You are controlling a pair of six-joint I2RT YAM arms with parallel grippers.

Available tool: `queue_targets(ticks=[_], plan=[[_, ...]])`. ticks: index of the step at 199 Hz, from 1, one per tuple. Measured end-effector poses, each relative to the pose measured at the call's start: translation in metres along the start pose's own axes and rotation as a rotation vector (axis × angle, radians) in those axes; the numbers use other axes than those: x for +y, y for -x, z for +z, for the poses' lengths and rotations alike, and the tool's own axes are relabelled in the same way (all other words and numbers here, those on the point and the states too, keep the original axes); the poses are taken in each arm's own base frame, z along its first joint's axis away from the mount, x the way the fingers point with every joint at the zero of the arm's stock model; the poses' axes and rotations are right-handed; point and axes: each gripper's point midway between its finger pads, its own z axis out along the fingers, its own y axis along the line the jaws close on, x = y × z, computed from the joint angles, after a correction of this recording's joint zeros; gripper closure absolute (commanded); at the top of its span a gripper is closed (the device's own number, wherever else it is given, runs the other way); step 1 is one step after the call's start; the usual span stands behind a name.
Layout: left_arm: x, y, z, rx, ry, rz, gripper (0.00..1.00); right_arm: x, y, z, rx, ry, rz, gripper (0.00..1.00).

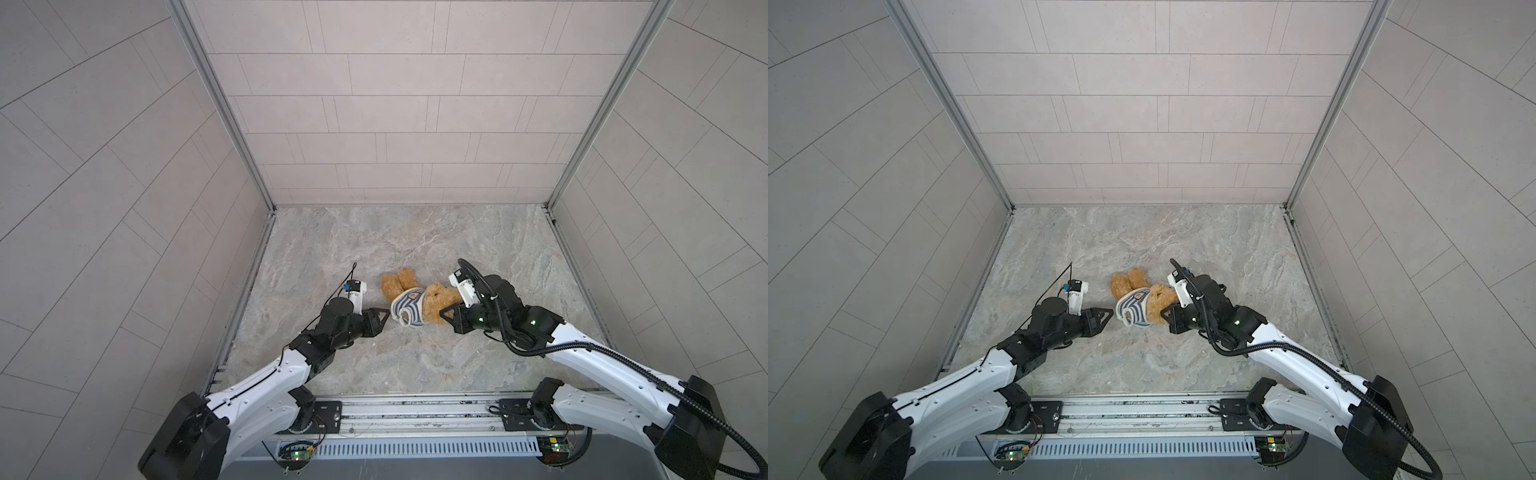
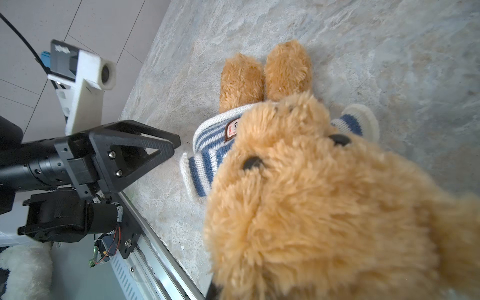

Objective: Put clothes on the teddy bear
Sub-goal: 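Regrasp the garment with the left gripper while the right holds the bear's head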

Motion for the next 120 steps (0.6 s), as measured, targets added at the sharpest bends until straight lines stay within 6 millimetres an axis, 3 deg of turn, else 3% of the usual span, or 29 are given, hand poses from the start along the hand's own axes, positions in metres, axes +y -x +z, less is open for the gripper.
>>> queue_targets(ticks=[69,120], plan=[[0.003,-0.007,0.022,0.060,0.021,0.013,0.64,-0.012,-0.002,-0.004,0.005,-0.012,0.018,1.00],[-0.022,0.001,0.028,0.047,-0.043,0.056,0.64,-0.024,-0.012,-0.005,0.019,-0.026,0.041,1.00]])
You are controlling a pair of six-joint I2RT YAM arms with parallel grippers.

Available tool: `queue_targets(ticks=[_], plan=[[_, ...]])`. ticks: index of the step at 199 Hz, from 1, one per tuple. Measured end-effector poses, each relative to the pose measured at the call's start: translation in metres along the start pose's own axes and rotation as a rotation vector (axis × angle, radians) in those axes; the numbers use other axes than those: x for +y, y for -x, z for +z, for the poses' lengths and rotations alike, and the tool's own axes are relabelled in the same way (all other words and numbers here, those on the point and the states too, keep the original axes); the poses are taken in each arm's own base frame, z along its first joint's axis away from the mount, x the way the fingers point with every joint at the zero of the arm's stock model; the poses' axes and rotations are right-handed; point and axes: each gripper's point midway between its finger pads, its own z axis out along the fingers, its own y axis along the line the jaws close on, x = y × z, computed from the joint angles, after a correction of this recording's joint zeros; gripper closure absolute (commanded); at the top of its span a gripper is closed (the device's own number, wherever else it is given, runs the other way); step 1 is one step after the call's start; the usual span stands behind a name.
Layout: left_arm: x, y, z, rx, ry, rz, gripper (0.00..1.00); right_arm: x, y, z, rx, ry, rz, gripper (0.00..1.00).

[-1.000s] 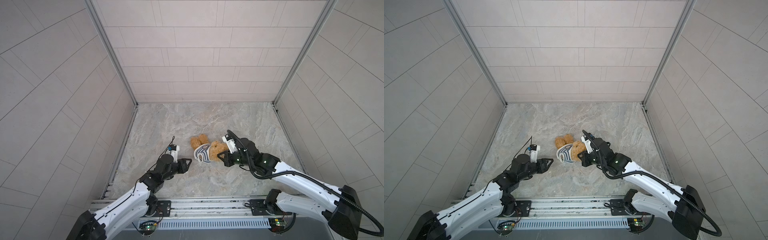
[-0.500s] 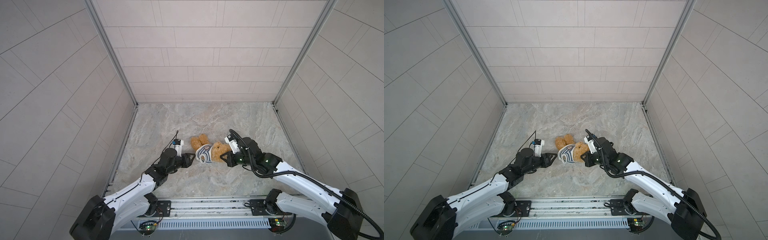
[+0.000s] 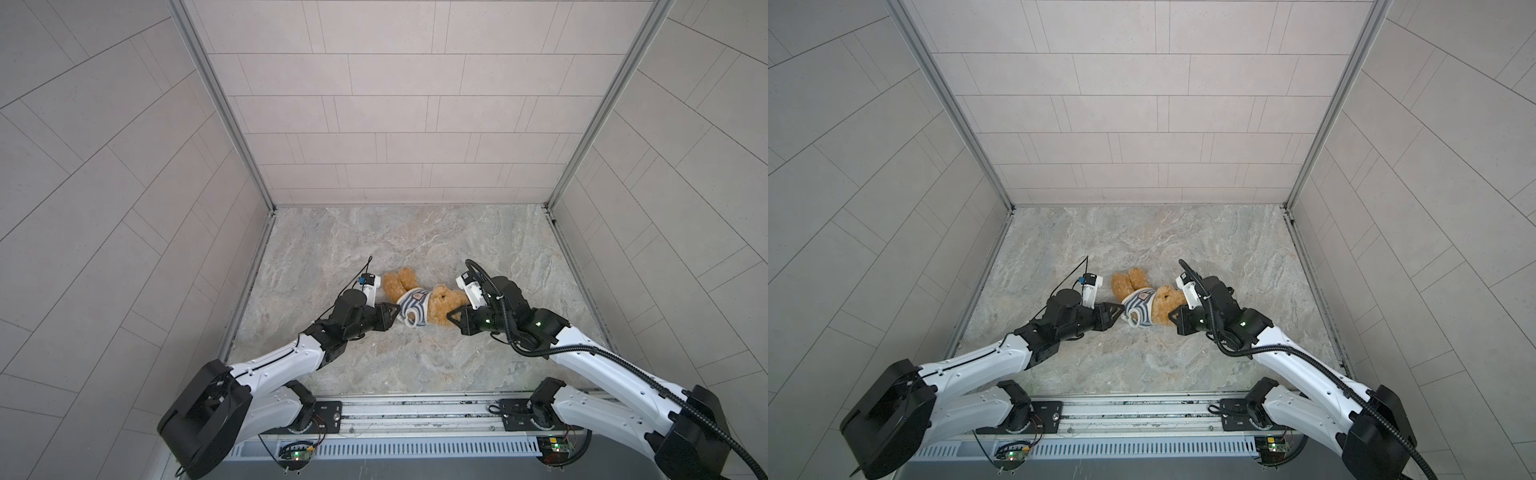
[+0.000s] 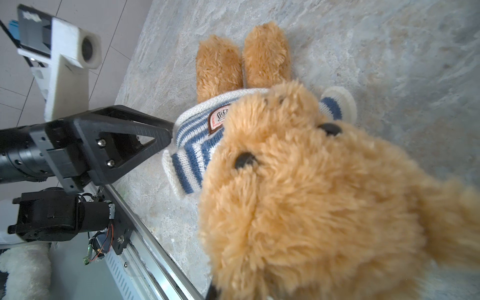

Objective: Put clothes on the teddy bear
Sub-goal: 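Regrasp the garment with the left gripper while the right holds the bear's head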

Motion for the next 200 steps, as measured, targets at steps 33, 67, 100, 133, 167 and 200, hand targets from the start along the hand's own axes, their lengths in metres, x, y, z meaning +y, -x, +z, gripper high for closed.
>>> queue_targets(ticks=[33,67,100,133,167,200], plan=[[-0.002,-0.002,0.006,0.007,-0.008,0.006,0.64,-0.003,-0.001,0.000,0.003,-0.005,0.004,1.00],[0.001,-0.005,0.014,0.022,-0.003,-0.002,0.85,-0.005,-0.001,-0.002,0.004,-0.007,0.006,1.00],[-0.002,-0.002,0.016,0.011,-0.016,-0.005,1.00,-0.012,-0.004,-0.004,0.004,-0.023,0.022,1.00],[0.000,0.003,0.012,-0.018,-0.003,-0.016,1.00,-0.016,-0.003,-0.008,-0.005,-0.032,0.028,1.00],[0.019,-0.002,0.001,-0.056,0.051,-0.069,1.00,-0.019,-0.003,-0.011,-0.009,-0.042,0.034,1.00],[0.029,-0.003,-0.006,-0.081,0.076,-0.109,1.00,-0.023,-0.004,-0.015,-0.009,-0.056,0.041,1.00]])
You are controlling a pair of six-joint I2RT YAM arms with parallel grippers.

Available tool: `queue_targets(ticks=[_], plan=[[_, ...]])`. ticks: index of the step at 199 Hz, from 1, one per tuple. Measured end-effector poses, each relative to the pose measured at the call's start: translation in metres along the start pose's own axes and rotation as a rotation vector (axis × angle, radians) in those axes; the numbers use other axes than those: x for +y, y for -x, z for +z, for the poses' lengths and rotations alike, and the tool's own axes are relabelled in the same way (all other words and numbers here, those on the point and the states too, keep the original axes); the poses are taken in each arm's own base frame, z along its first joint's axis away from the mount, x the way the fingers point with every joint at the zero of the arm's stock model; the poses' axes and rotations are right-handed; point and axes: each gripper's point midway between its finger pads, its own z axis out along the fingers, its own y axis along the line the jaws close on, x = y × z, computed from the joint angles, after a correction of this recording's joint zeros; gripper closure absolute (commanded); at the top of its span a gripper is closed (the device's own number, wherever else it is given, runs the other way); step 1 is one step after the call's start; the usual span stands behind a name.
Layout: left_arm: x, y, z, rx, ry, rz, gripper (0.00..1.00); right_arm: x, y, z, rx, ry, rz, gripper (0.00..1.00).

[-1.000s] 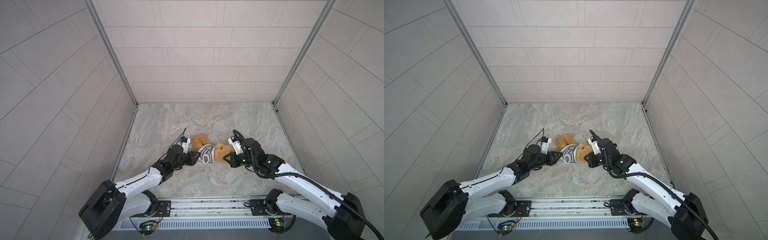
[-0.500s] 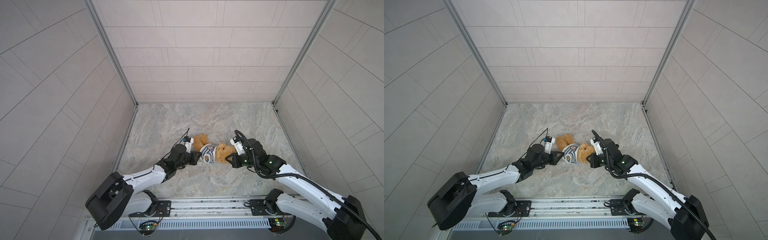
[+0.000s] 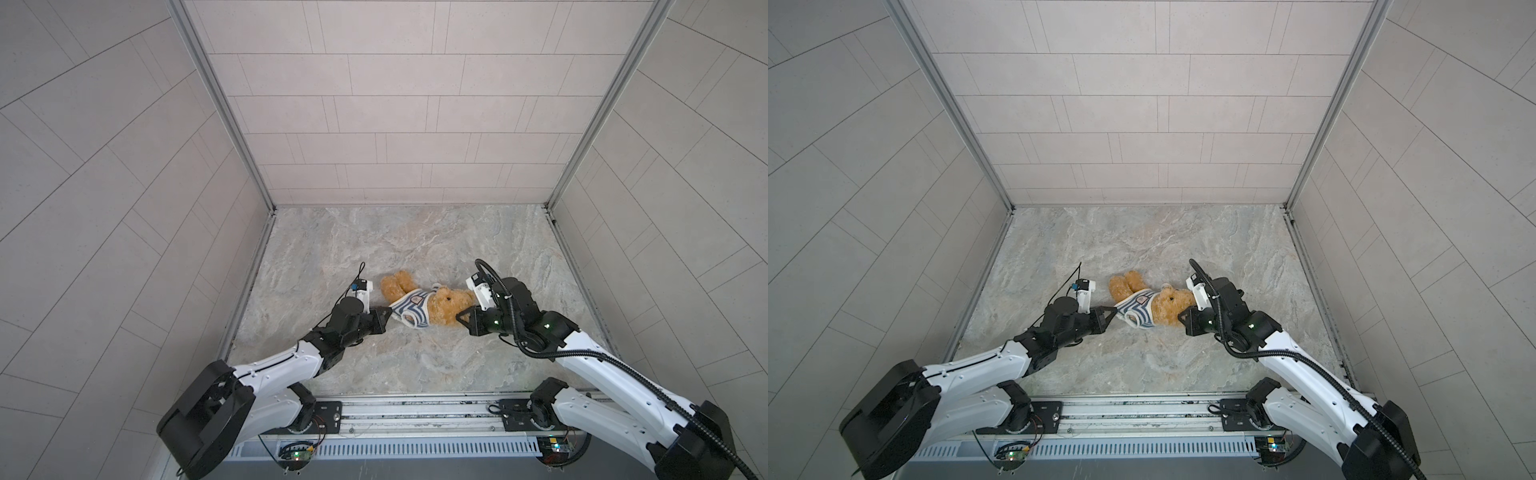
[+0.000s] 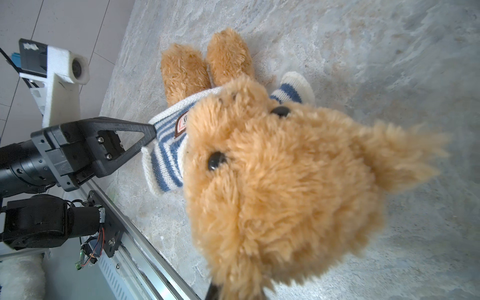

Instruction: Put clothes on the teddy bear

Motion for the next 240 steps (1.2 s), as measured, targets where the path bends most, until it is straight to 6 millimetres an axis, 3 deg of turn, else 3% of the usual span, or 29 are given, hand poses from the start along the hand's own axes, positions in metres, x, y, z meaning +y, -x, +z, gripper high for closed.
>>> queue_targets(ticks=[54,86,133,163,240], plan=[[-0.004,0.011,-0.012,-0.057,-0.014,-0.011,1.00,-0.012,-0.001,-0.010,-0.034,-0.024,0.022,1.00],[-0.005,0.001,-0.006,-0.003,-0.018,0.021,1.00,-0.016,-0.005,-0.007,-0.017,-0.035,0.030,1.00],[-0.031,-0.016,0.012,0.085,-0.059,0.098,1.00,-0.024,-0.006,-0.005,-0.015,-0.068,0.044,1.00],[-0.036,-0.026,0.019,0.124,-0.069,0.115,1.00,-0.028,-0.007,-0.003,-0.009,-0.084,0.048,1.00],[-0.047,-0.039,0.019,0.166,-0.116,0.136,1.00,-0.035,-0.010,-0.002,0.004,-0.119,0.046,1.00]])
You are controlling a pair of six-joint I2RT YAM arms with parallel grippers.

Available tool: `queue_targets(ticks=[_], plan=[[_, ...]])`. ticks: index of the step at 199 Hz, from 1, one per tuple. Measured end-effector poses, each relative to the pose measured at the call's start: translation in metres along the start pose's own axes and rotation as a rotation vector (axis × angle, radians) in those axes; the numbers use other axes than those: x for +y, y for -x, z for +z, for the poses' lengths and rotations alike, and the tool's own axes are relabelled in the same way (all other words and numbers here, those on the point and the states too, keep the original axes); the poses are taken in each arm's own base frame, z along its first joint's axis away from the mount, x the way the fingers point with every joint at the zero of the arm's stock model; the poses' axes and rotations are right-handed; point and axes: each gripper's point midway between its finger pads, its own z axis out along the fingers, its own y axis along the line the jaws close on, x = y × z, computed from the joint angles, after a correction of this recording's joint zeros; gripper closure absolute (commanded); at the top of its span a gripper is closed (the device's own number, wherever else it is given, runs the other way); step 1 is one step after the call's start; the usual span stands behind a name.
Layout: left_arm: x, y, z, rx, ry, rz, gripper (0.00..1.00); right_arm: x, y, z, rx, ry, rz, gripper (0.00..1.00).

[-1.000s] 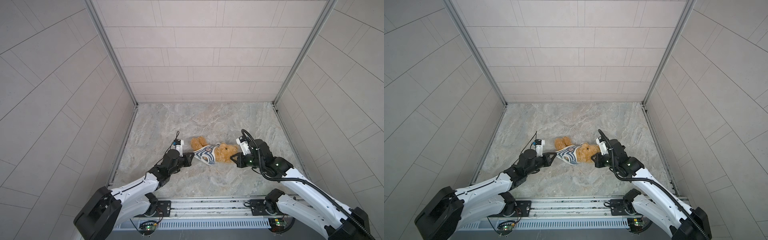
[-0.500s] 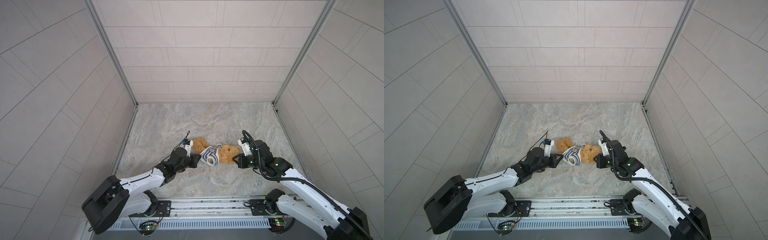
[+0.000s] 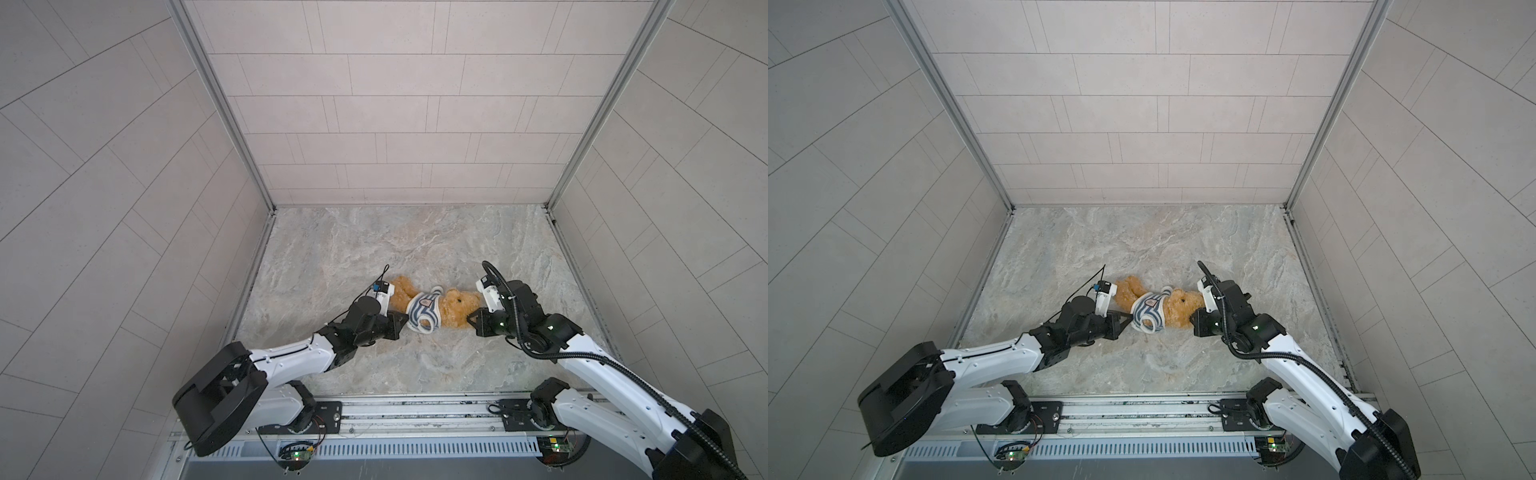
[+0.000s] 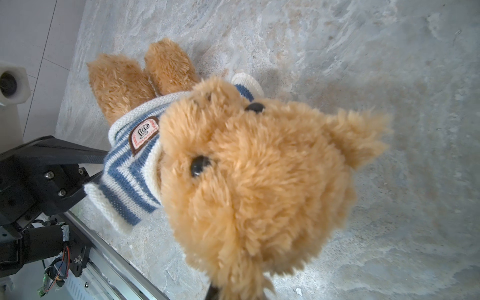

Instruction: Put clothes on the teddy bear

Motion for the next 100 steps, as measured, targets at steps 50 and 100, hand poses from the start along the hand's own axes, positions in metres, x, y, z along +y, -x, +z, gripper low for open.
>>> queue_targets(ticks=[50,100], plan=[[-0.006,-0.013,-0.011,0.015,-0.022,0.012,0.63,-0.005,-0.002,0.002,0.004,-0.034,-0.023,1.00],[-0.037,0.022,-0.057,-0.090,-0.030,0.078,0.64,-0.005,-0.007,0.005,0.019,-0.051,-0.080,1.00]])
